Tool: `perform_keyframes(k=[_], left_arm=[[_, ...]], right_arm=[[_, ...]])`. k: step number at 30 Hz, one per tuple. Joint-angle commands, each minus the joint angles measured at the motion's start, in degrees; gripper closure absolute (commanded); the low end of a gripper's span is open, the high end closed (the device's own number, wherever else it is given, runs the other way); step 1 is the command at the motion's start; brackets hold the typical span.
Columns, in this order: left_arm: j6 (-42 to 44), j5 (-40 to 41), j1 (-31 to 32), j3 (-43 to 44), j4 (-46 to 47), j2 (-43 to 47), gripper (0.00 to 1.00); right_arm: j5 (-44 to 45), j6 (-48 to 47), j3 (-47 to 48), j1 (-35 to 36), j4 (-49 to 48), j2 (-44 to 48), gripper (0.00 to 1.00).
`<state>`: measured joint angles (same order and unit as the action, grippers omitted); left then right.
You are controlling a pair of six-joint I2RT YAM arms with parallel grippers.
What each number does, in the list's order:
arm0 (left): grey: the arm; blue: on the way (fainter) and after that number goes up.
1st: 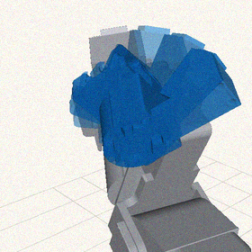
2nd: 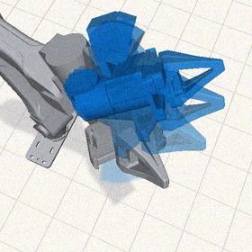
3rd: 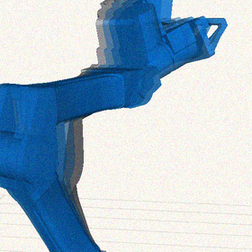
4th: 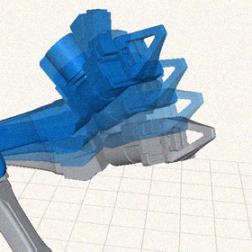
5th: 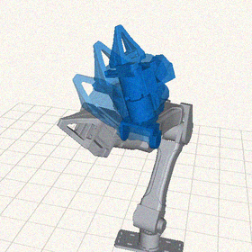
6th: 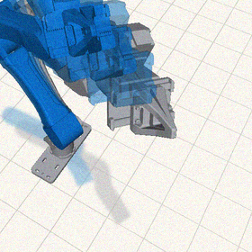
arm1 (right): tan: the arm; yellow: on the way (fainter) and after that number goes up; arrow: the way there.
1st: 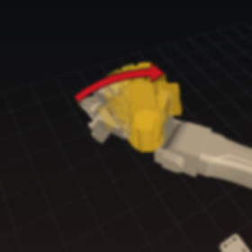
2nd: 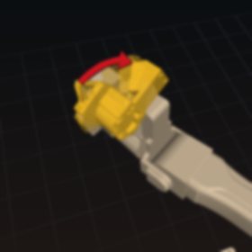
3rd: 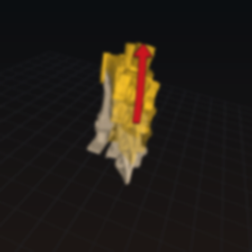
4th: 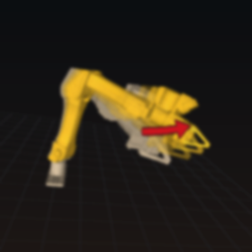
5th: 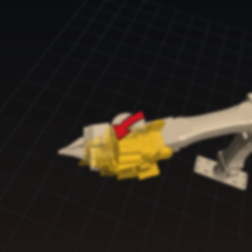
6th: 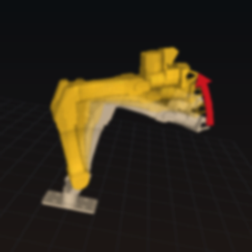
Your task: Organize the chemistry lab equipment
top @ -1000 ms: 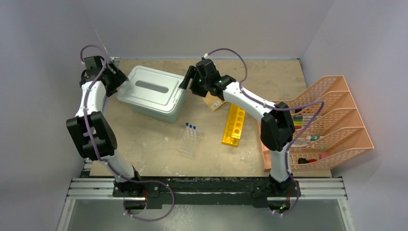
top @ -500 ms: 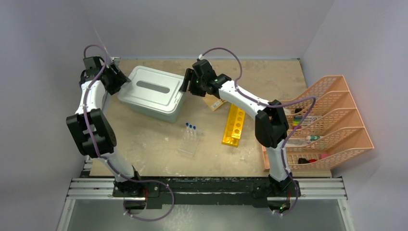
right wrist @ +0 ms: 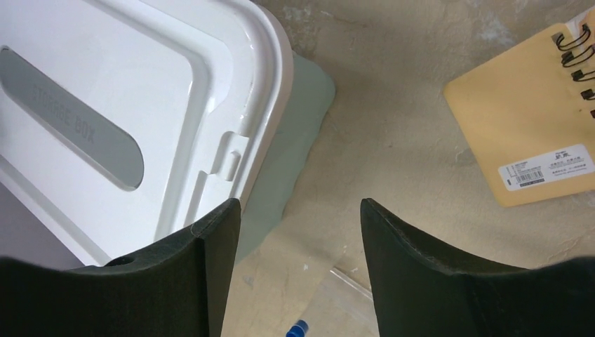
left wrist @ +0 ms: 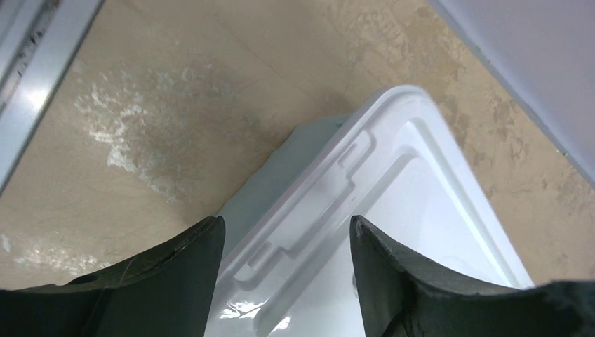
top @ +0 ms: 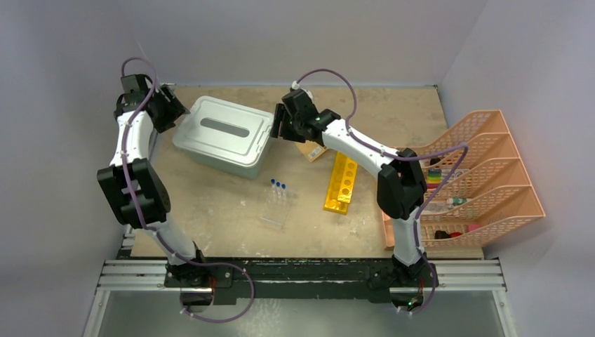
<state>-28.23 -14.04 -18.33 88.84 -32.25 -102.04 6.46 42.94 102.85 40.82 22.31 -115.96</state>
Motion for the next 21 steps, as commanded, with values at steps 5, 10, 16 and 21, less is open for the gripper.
perform_keyframes(k=[5, 10, 16, 21], left_arm=[[2.3, 5.2, 1.2, 8.2, -1.3, 7.2, 0.33], [3.6, 8.0, 6.5, 4.5, -1.3, 17.1, 0.22], [1.5, 3.4, 11.0, -5.1, 0.4, 30.1, 0.16], [-1.2, 1.9, 11.1, -11.6, -0.2, 38.2, 0.13]], right_arm=[[2.5, -10.1, 1.0, 0.1, 0.9, 11.5, 0.31], [8.7, -16.0, -6.6, 0.0, 5.2, 22.5, 0.28], [19.3, -19.3, -16.9, -0.5, 12.2, 39.4, 0.26], [25.6, -19.1, -19.6, -0.9, 20.4, 48.7, 0.26]])
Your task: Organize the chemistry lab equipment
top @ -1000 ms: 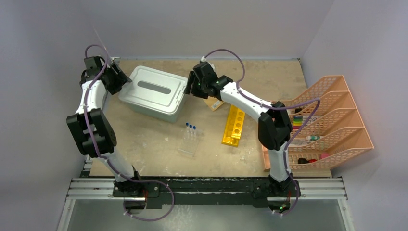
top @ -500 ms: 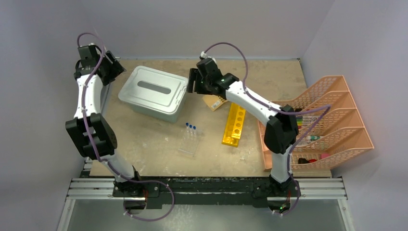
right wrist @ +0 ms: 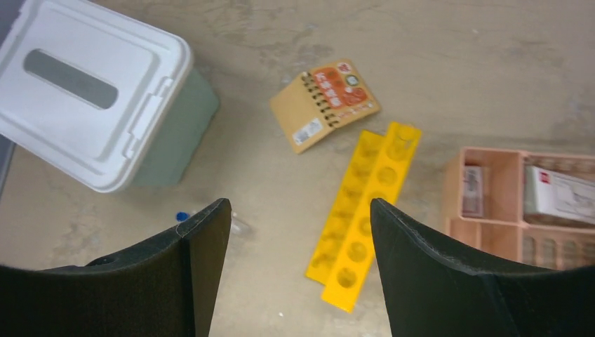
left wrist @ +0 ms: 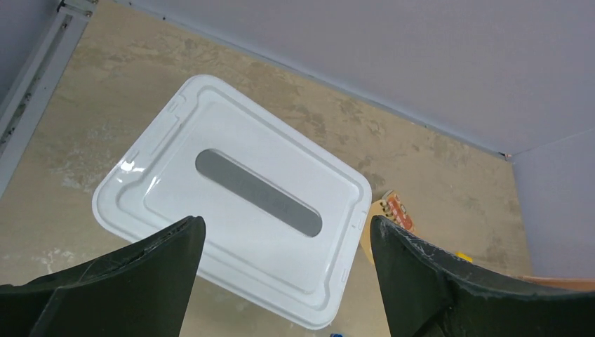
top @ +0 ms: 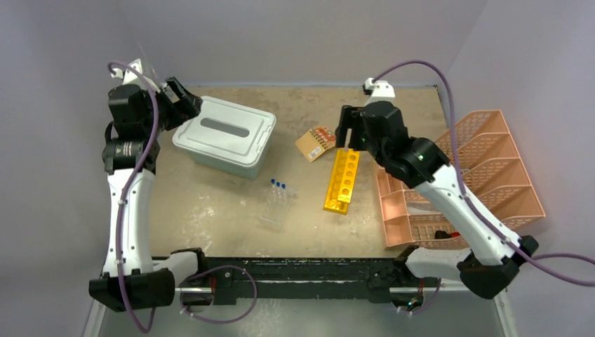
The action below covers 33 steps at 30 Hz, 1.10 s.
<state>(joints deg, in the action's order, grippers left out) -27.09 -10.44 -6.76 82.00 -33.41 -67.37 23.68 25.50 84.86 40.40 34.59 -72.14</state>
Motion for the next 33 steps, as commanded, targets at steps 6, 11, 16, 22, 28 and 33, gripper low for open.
perform_keyframes(k=[6, 11, 16, 22, 28, 33], left_arm=[[-1.5, 7.0, -0.5, -5.6, -5.7, 11.7, 0.11], [-3.0, 15.9, -0.4, -4.8, -11.0, 17.9, 0.1], [-5.1, 18.7, -0.3, -4.6, -14.1, 23.4, 0.1], [-4.5, 22.1, 0.3, -3.0, -15.4, 28.2, 0.09], [-4.5, 21.1, 0.3, -2.8, -15.1, 28.0, 0.08], [-4.4, 21.0, 0.3, -3.0, -14.7, 27.5, 0.08]], right_arm=[[15.6, -1.5, -2.2, -0.7, 14.6, 13.7, 0.26], [21.1, -4.4, -3.1, -0.6, 15.5, 21.3, 0.25], [23.4, -9.0, -3.7, -0.6, 13.4, 26.4, 0.21], [24.5, -11.1, -4.7, -0.6, 10.4, 29.5, 0.17], [24.2, -11.8, -5.2, -0.6, 8.8, 29.4, 0.16], [23.8, -11.7, -5.7, -0.6, 8.2, 29.3, 0.12]])
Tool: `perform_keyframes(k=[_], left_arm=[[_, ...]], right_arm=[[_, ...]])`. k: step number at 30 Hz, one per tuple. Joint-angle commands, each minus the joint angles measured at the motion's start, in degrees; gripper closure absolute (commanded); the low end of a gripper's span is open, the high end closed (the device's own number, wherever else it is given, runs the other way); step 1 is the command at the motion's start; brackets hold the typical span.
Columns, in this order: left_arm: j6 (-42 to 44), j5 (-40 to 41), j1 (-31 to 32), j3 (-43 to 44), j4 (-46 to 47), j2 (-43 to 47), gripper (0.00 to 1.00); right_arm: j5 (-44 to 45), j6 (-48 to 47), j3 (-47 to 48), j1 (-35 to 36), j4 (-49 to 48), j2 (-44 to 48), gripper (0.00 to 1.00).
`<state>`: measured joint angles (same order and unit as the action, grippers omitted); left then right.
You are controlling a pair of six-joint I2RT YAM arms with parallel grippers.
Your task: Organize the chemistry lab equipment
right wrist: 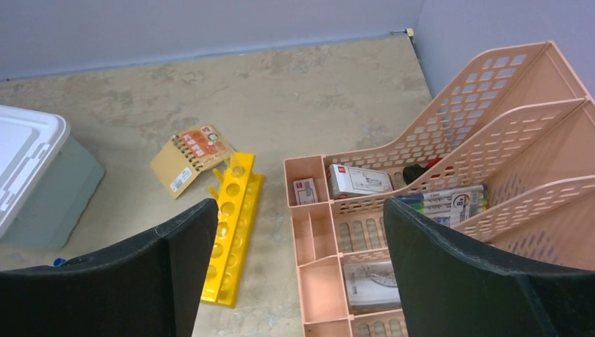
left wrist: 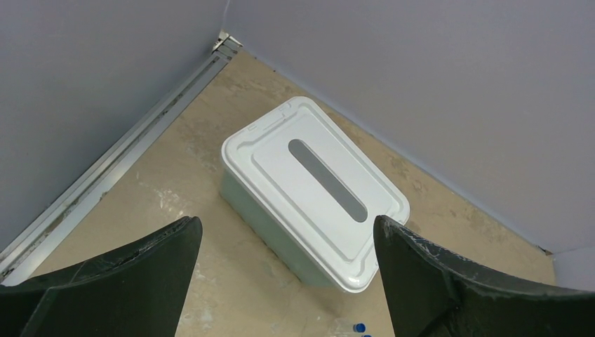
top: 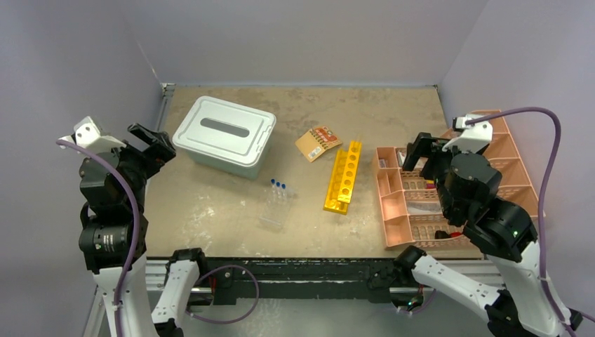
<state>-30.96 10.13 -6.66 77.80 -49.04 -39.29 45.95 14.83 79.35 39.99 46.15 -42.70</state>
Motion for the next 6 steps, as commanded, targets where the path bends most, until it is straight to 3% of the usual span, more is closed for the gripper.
perform_keyframes(k=[1, 3, 6], left_arm=[[-0.6, 0.5, 0.2, 1.2, 1.0, -0.7, 0.07], [-0.4, 0.9, 0.2, 1.2, 1.0, -0.8, 0.07], [-0.2, 0.6, 0.2, 1.3, 0.9, -1.0, 0.07]], right_arm=[[1.6, -1.1, -0.2, -0.2, -3.4, -0.1, 0.08], [1.6, -1.0, -0.2, -0.2, -3.5, 0.0, 0.02], [1.6, -1.1, -0.3, -0.2, -3.5, -0.1, 0.01]])
